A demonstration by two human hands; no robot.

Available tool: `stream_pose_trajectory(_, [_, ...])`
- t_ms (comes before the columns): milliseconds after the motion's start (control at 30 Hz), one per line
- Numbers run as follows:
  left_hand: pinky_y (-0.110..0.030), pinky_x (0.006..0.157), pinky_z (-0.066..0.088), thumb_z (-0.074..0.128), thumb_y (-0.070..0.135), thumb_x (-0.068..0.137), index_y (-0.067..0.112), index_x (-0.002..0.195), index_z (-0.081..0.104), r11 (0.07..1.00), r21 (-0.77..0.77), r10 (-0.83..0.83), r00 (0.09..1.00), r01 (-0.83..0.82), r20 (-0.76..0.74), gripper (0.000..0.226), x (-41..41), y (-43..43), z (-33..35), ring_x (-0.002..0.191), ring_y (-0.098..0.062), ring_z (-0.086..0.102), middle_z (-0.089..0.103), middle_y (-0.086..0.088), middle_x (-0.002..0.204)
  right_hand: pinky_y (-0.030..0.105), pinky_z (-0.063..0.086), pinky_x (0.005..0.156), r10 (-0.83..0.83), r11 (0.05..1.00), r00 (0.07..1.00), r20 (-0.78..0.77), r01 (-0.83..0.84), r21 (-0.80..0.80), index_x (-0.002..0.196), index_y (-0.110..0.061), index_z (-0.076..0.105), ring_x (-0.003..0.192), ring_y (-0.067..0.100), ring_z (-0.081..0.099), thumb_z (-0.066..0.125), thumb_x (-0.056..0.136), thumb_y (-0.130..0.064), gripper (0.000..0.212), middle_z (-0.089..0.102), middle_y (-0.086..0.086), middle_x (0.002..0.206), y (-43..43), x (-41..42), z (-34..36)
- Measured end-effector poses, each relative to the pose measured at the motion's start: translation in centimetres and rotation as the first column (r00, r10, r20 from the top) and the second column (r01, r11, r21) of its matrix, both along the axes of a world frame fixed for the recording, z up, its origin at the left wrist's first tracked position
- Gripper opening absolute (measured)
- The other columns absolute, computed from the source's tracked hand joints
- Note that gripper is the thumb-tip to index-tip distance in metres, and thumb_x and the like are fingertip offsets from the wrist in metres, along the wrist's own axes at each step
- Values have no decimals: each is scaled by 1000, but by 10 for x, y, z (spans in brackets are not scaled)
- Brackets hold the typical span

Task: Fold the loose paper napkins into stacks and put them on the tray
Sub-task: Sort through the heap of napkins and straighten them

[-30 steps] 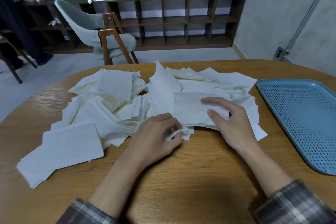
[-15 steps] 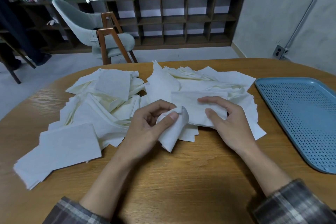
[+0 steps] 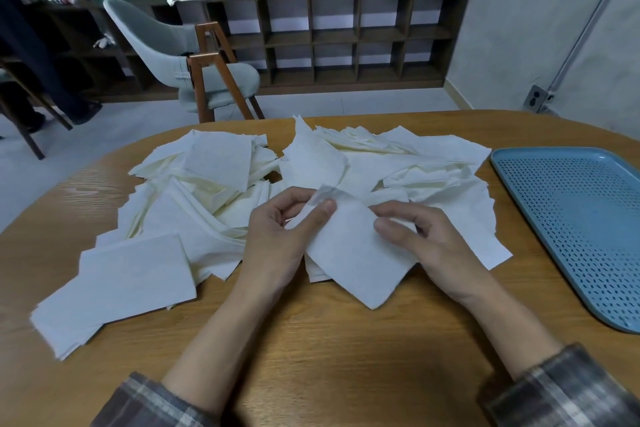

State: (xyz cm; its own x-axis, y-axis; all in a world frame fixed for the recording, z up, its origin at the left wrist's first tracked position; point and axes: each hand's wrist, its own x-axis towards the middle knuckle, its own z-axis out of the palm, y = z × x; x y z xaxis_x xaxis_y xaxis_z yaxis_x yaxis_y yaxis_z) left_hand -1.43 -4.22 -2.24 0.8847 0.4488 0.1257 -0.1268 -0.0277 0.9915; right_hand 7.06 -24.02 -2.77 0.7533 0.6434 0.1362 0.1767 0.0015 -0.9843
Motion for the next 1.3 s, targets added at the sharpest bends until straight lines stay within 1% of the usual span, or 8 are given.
stream_pose_trajectory(233, [-22, 65, 53, 76, 4, 93, 16, 101, 68, 995, 99, 19, 999, -16, -29, 17, 0, 4, 2, 71, -7, 68, 77, 7, 87, 29, 53, 92, -182, 982, 983, -14, 181, -61, 105, -18, 81, 107, 8, 73, 74, 96, -22, 12, 79, -10, 109, -1, 5, -1])
stream_pose_trajectory(367, [-27, 69, 55, 85, 14, 87, 35, 123, 61, 955, 259, -136, 989, 144, -50, 47, -5, 7, 3, 87, -16, 69, 72, 9, 101, 34, 54, 86, -122, 986, 992, -25, 118, -114, 102, -17, 81, 103, 12, 73, 74, 97, -22, 10, 79, -8, 107, -2, 4, -1])
stream_pose_trajectory(467, [-23, 78, 52, 83, 10, 89, 28, 120, 67, 896, 398, -198, 980, 197, -39, 40, -6, 9, 4, 97, -13, 65, 68, 14, 111, 27, 52, 88, -112, 985, 994, -4, 110, -134, 106, -25, 80, 108, 1, 69, 74, 96, -22, 11, 76, -16, 112, -1, 1, 0])
stream_pose_trajectory(600, [-11, 79, 46, 78, 6, 91, 20, 92, 83, 933, 326, -144, 988, 152, -50, 15, -4, 10, 2, 96, 0, 69, 79, 13, 98, 11, 46, 92, -148, 982, 986, 82, 156, -104, 116, -34, 77, 121, -11, 57, 76, 94, -21, 25, 69, -24, 124, -2, 2, 2])
stream_pose_trajectory(700, [-11, 80, 49, 82, 15, 90, 26, 97, 85, 978, 198, -57, 997, 65, -49, 13, -2, 11, 1, 102, 2, 70, 79, 17, 105, 1, 38, 93, -152, 984, 985, 79, 159, -80, 125, -39, 71, 122, -20, 51, 77, 93, -23, 37, 65, -29, 130, -3, 1, 2])
stream_pose_trajectory(833, [-16, 90, 53, 83, 20, 89, 29, 104, 84, 988, 138, -65, 996, 73, -64, 17, -1, 6, -1, 109, 1, 70, 78, 19, 111, 8, 40, 99, -142, 985, 988, 67, 148, -88, 136, -48, 61, 129, -16, 48, 78, 91, -29, 51, 61, -32, 134, -1, 1, 2])
stream_pose_trajectory(1000, [-23, 99, 54, 84, 20, 88, 29, 113, 82, 978, 158, -124, 988, 138, -96, 27, -1, -1, -3, 113, 2, 69, 77, 21, 114, 11, 48, 96, -135, 990, 991, 24, 136, -49, 146, -52, 48, 126, -7, 57, 77, 94, -23, 66, 57, -26, 142, -2, 3, 0])
stream_pose_trajectory(1300, [-11, 95, 43, 88, 25, 84, 34, 120, 77, 903, 415, -93, 993, 112, -66, 38, 0, -4, -12, 120, 3, 60, 68, 19, 120, -2, 39, 92, -155, 980, 983, 97, 165, -108, 148, -55, 42, 124, -25, 45, 75, 95, -14, 74, 46, -42, 142, -1, 5, -3])
